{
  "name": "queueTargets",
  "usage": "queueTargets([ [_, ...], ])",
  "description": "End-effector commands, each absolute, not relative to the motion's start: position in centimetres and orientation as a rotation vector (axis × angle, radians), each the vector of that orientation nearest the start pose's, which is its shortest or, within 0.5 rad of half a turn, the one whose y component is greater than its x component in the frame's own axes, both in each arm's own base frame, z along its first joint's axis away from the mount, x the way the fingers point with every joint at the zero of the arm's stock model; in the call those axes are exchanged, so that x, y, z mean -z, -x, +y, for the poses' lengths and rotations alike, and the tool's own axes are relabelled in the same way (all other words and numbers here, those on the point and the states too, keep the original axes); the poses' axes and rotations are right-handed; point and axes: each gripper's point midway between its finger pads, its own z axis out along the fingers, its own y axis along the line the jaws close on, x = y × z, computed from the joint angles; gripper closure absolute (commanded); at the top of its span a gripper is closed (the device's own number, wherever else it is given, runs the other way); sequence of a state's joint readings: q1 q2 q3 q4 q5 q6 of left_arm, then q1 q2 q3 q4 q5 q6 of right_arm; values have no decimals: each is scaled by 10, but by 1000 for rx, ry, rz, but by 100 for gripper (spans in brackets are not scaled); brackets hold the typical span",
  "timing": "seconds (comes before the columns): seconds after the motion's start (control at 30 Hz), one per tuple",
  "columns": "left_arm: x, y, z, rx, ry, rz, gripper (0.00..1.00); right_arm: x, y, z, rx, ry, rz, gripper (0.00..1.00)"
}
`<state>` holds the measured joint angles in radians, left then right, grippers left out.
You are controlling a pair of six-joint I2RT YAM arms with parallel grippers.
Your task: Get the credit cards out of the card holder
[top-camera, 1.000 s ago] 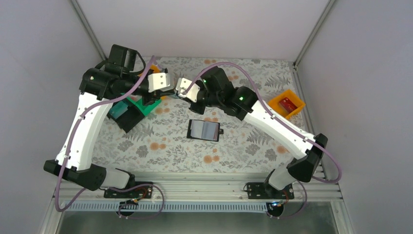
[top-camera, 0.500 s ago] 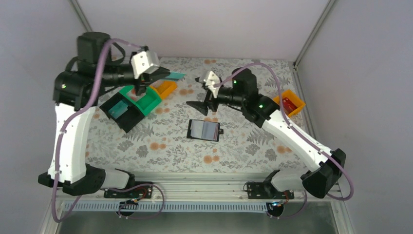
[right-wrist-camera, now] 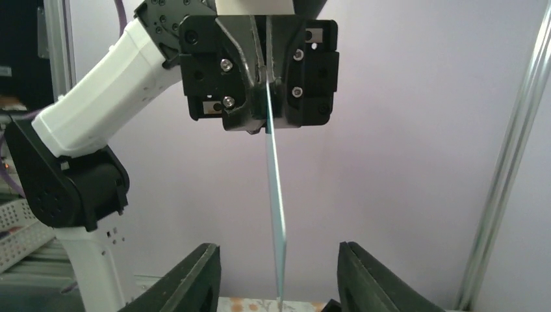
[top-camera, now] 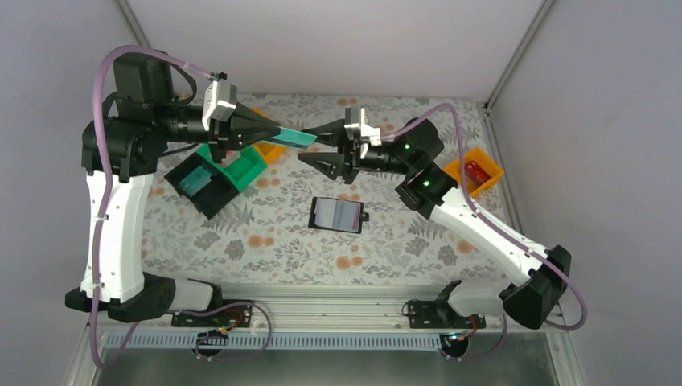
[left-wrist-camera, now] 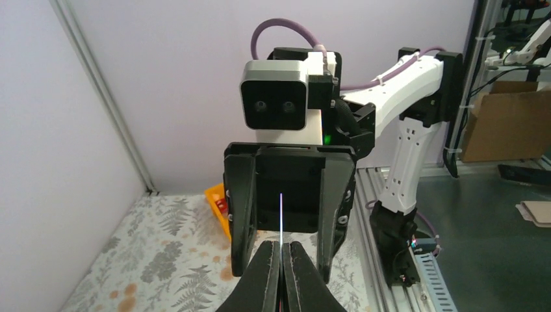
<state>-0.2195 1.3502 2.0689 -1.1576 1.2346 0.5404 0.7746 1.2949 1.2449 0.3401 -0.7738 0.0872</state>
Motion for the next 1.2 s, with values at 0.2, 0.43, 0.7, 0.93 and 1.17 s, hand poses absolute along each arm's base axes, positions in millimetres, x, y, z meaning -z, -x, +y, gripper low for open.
queueTargets([
  [0.2,-515,-179,-203,974,-1310,1266,97,-486,-179,354,-1182,1162,954,96],
  [0.43,-471,-227,-156,296,-1342,1510,18,-392,-254,360,-729,1271,1498,96],
  [0.7,-408,-250,-156,197,-1490,1627,34,-341,-254,378,-568,1386,1606,96],
  [0.93,-368,-247,-179,361,-1608,1639,54,-344,-242,390,-580,1424,1561,96],
  [1.17,-357,-245,-184,391,-1647,1631,77,-345,-232,396,-610,1451,1532,96],
])
